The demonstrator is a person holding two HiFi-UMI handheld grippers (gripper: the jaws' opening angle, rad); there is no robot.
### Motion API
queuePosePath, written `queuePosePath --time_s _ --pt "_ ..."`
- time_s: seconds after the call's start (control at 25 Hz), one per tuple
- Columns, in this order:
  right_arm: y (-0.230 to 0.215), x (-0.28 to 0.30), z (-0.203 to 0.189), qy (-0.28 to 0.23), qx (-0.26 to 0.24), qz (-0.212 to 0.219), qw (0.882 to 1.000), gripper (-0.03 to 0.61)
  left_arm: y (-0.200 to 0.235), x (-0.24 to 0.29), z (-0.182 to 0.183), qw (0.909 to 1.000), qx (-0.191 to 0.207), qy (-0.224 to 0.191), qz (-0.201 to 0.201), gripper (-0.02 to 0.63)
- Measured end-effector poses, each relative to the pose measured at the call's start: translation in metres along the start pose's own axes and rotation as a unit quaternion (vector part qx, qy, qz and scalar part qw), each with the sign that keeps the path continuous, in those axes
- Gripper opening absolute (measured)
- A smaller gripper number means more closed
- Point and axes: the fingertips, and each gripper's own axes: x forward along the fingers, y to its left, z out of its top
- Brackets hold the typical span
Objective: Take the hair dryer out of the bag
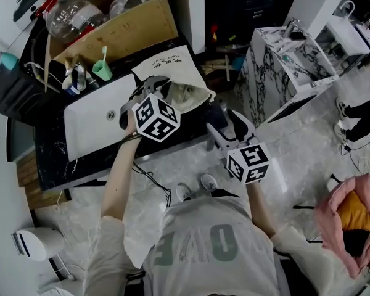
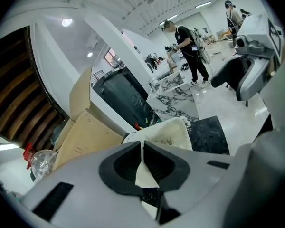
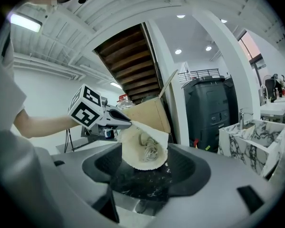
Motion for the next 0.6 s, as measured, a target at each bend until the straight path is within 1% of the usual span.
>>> queuePosePath --time_s 0.16,0.24,0.32,0.4,0.48,0.6 --pt "0.005 0.003 -0.002 0.006 0.005 0.012 1.0 0.308 0.001 0.001 0.002 1.0 -0.008 -0.002 -0.003 0.043" --pt "0.013 0.011 0.0 0.008 0.013 0.037 0.999 0.308 -0.001 0.001 0.002 1.0 -0.008 -0.002 -0.004 0.043" --pt "0.026 0.025 0.008 0.006 0.02 0.076 0.997 0.307 0.0 0.001 0.002 1.0 -0.007 -0.002 -0.002 0.043" --pt "0.036 0.045 0.013 0.011 0.003 0.101 0.995 0.307 0.001 0.001 0.002 1.0 -0.007 -0.002 0.003 0.041" --pt "0.04 0.068 0.008 0.03 -0.025 0.109 0.993 0.307 0.002 0.001 0.002 0.9999 -0.01 -0.003 0.003 0.041" --pt "0.04 0.098 -0.007 0.067 -0.047 0.113 0.99 0.307 0.004 0.001 0.005 0.9999 -0.016 -0.007 0.002 0.041"
